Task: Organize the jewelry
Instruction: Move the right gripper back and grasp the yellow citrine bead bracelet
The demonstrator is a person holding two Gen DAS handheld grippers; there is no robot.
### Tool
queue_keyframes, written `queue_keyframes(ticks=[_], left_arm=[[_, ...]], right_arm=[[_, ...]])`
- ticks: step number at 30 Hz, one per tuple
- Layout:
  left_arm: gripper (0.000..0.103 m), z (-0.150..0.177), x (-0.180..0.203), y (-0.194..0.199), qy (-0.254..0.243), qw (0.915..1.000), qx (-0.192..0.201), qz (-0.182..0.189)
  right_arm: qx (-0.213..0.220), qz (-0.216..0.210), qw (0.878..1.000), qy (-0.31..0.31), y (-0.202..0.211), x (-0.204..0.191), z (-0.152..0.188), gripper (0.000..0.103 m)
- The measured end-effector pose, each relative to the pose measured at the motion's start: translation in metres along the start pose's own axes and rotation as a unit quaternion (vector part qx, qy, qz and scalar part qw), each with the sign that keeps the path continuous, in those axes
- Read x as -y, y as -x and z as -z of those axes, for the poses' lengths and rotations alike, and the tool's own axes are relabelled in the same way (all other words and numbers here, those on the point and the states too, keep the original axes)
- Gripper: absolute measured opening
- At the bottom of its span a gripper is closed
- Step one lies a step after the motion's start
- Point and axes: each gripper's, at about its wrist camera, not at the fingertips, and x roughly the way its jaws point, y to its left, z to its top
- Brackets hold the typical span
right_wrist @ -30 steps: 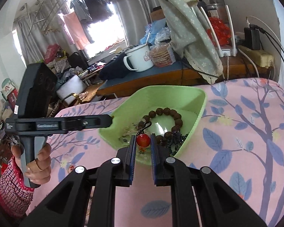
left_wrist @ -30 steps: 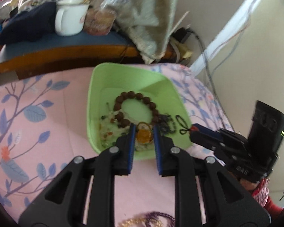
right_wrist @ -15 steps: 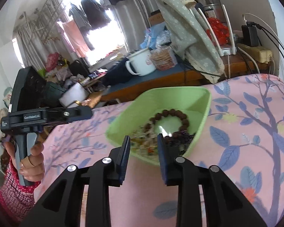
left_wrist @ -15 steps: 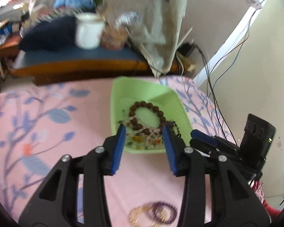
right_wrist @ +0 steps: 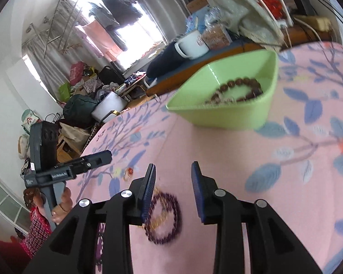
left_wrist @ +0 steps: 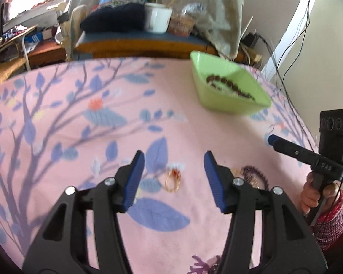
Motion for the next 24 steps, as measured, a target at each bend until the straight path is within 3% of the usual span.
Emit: queue_keyframes(ticks=[14, 24], left_arm=[[0.052, 0.009, -0.006, -0.003, 0.007, 0.9999, -0.006, -0.006], [0.052, 0.014, -0.005, -0.005, -0.003, 1.0, -0.008, -0.003]], right_arm=[[-0.036, 0.022, 0.998, 0.055, -0.008, -0.02, 0.027, 0.004], [-0.027, 0.041, 0.997, 0.057, -0.001, -0.017, 0.024, 0.004]])
